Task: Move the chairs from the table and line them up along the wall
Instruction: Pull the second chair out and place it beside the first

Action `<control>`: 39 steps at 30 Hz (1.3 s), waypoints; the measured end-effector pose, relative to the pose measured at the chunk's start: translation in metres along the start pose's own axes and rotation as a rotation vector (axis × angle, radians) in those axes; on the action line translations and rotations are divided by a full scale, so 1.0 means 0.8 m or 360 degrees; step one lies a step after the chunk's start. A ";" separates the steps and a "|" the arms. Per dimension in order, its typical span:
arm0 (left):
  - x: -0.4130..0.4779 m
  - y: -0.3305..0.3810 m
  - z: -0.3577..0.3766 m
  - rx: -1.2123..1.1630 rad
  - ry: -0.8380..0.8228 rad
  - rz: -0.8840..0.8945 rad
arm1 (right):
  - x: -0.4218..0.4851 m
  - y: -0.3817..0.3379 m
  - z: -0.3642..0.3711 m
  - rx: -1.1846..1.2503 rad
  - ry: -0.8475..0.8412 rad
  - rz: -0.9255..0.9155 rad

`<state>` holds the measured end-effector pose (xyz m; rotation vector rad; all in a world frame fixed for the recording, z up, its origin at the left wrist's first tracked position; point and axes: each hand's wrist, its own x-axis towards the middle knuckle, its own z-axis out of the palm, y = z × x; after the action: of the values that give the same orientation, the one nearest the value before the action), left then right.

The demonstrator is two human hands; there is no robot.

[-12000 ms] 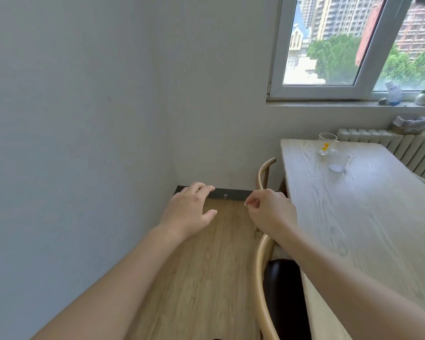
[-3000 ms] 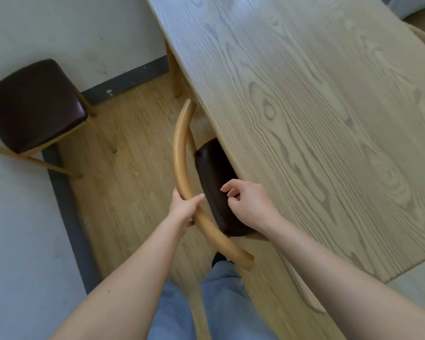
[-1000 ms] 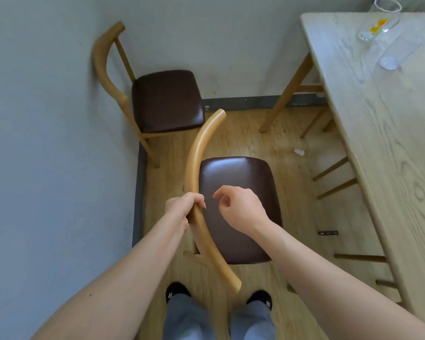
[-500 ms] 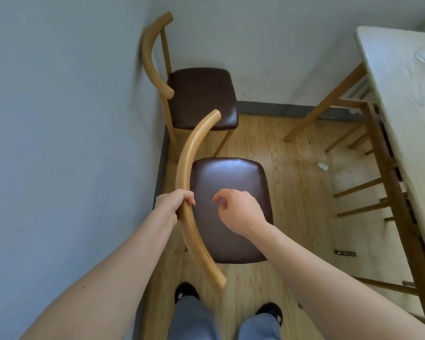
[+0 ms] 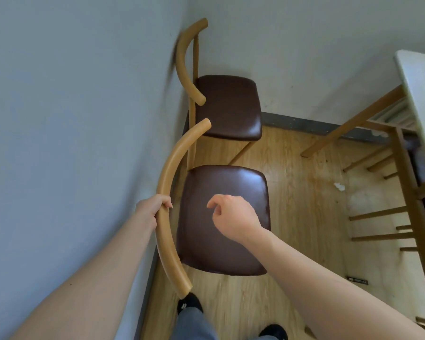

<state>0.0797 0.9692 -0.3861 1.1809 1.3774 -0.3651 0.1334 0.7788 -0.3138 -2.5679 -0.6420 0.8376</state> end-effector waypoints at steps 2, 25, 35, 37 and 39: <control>0.003 -0.001 -0.013 -0.0028 0.0012 -0.0029 | 0.006 -0.008 0.004 -0.0016 -0.0014 -0.0010; -0.011 -0.045 -0.003 0.1657 0.0330 0.1918 | 0.033 -0.055 0.036 -0.0145 -0.0162 -0.0025; -0.006 -0.052 -0.032 0.3562 0.0412 0.1256 | 0.014 -0.036 0.042 -0.0180 -0.0180 0.0017; -0.006 -0.052 -0.035 0.3573 0.0442 0.1221 | 0.009 -0.032 0.044 -0.0182 -0.0175 0.0028; -0.005 -0.049 -0.038 0.3538 0.0463 0.1205 | 0.005 -0.027 0.045 -0.0178 -0.0158 0.0042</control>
<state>0.0303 0.9752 -0.3924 3.3902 0.0190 -1.2683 0.1075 0.8058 -0.3331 -2.6533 -0.7043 0.9685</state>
